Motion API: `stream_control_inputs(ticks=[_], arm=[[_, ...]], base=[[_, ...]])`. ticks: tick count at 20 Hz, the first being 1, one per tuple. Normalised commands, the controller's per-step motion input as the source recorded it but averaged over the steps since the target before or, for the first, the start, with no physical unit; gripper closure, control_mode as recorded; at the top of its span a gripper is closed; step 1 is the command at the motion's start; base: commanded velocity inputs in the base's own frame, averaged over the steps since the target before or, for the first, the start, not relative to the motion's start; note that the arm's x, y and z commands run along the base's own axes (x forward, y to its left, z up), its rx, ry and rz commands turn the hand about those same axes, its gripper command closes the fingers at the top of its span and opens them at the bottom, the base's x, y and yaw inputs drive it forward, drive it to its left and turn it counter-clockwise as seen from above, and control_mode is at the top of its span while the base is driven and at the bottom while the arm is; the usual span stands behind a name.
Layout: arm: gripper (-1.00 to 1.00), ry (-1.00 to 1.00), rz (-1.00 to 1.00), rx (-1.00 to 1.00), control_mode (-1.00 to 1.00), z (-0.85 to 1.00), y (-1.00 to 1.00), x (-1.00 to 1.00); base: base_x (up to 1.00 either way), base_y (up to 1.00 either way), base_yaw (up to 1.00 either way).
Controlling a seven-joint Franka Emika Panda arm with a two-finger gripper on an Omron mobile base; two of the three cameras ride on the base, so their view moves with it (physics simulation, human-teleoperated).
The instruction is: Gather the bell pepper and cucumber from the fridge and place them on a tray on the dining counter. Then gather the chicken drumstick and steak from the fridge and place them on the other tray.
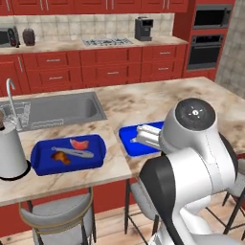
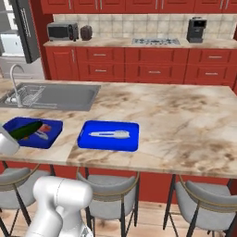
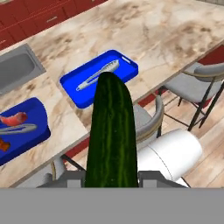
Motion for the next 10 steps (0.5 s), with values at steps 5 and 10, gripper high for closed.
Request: stream_control_inputs(ticks=[5,10], arm=[[1.00,0.05,0.19,0.05,-1.00,-0.03,-0.37,0.68],[1.00,0.11,0.23,0.05,-1.00,-0.16,-0.36,1.00]], base=[[0.13,-0.10,0.05],[0.00,0.00,0.00]])
